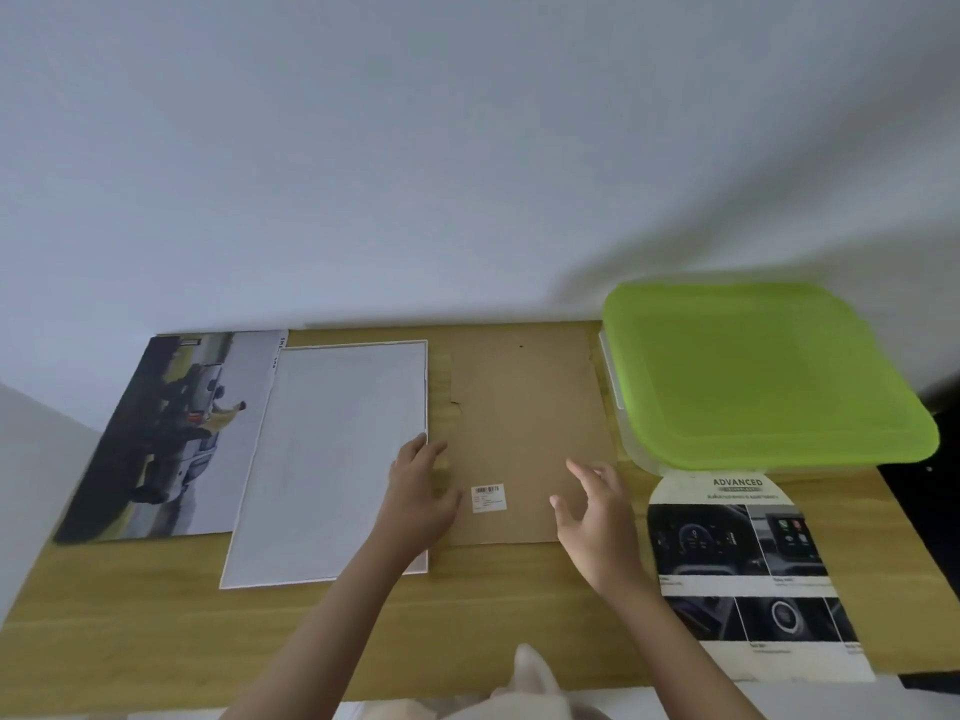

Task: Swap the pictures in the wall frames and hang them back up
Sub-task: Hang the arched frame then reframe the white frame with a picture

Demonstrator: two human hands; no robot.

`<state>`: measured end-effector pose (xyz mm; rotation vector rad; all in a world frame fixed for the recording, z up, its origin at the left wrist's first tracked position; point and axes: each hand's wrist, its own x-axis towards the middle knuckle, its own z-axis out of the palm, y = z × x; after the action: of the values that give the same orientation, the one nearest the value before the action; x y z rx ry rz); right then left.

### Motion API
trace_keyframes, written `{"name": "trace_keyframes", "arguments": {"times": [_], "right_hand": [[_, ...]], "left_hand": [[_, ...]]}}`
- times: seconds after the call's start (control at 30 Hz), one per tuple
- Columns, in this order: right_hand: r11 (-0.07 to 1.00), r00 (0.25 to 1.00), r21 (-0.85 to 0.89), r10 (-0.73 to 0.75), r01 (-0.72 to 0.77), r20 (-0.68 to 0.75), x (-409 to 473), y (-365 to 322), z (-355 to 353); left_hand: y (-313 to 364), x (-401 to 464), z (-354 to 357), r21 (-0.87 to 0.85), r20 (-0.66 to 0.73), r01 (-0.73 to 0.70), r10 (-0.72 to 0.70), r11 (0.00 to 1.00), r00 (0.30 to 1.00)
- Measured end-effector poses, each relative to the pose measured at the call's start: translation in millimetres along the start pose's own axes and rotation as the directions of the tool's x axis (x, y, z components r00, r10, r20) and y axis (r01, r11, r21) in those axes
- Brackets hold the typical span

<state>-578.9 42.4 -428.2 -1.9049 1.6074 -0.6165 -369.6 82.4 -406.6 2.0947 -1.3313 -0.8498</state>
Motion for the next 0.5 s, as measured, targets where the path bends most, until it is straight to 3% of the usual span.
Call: {"name": "trace_keyframes", "arguments": {"times": [0.27, 0.5], "right_hand": [[0.988, 0.98, 0.026, -0.153, 0.151, 0.127, 31.4, -78.6, 53.3], [0.985, 0.956, -0.085, -0.122, 0.149, 0.267, 89.3, -141.1, 100.9]], "left_hand": [[-65.7, -27.6, -80.3, 0.059, -0.171, 0.13, -0.118, 0.99, 0.978], [-136.4, -48.6, -139.1, 0.149, -0.047, 0.247, -0.242, 0.958, 0.969]]}}
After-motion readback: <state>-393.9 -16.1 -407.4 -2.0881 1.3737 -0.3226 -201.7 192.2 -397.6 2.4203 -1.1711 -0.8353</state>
